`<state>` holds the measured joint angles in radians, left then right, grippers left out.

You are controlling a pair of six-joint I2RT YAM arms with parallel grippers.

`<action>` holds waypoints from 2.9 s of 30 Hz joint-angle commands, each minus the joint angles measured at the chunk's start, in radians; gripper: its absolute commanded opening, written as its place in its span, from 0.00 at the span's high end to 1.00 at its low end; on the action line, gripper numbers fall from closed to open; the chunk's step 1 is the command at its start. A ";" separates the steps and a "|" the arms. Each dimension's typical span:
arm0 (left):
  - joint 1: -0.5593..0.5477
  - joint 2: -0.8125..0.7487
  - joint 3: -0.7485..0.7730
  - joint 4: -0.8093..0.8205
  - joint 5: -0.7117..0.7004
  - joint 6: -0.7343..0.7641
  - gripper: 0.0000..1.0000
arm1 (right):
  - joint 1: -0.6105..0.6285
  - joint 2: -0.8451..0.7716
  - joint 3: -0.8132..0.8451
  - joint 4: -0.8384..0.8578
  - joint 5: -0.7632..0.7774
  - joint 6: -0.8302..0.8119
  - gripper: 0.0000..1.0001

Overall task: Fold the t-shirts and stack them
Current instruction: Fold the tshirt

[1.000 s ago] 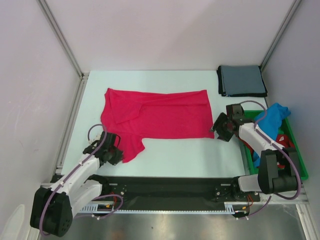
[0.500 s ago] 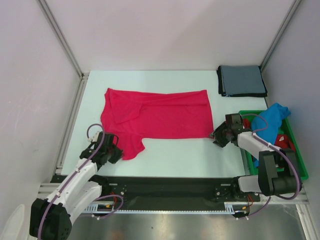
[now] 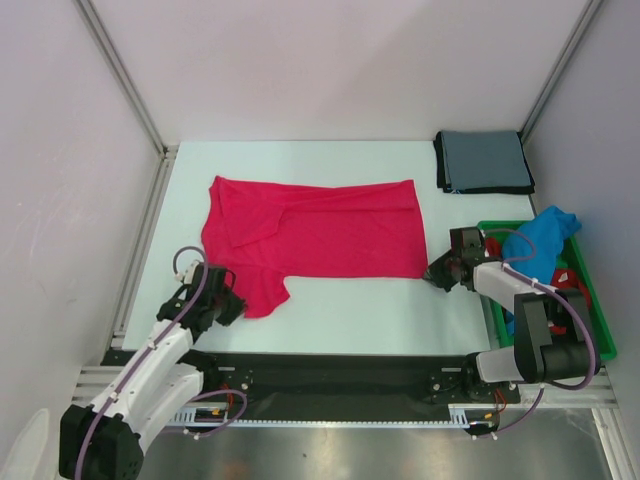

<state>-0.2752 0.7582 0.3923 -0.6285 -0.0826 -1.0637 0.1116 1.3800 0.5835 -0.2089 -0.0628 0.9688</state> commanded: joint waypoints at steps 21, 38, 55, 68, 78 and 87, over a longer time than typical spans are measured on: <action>0.008 0.309 0.499 0.197 -0.135 0.243 1.00 | 0.013 0.221 0.415 -0.033 -0.072 -0.450 1.00; 0.168 0.676 0.786 0.332 -0.019 0.301 1.00 | -0.055 0.505 0.705 -0.081 -0.147 -0.473 1.00; 0.243 0.805 0.856 0.358 0.017 0.309 1.00 | -0.072 0.617 0.820 -0.090 -0.175 -0.461 1.00; 0.264 0.898 0.930 0.375 0.049 0.308 1.00 | -0.086 0.666 0.872 -0.093 -0.172 -0.453 1.00; 0.272 0.977 0.984 0.374 0.067 0.317 1.00 | -0.084 0.695 0.903 -0.096 -0.169 -0.449 1.00; 0.272 1.038 1.034 0.372 0.098 0.318 1.00 | -0.089 0.715 0.927 -0.096 -0.170 -0.446 1.00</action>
<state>-0.0120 1.7920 1.3796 -0.2844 -0.0055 -0.7723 0.0322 2.0750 1.4631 -0.3153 -0.2317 0.5228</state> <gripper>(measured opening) 0.006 0.011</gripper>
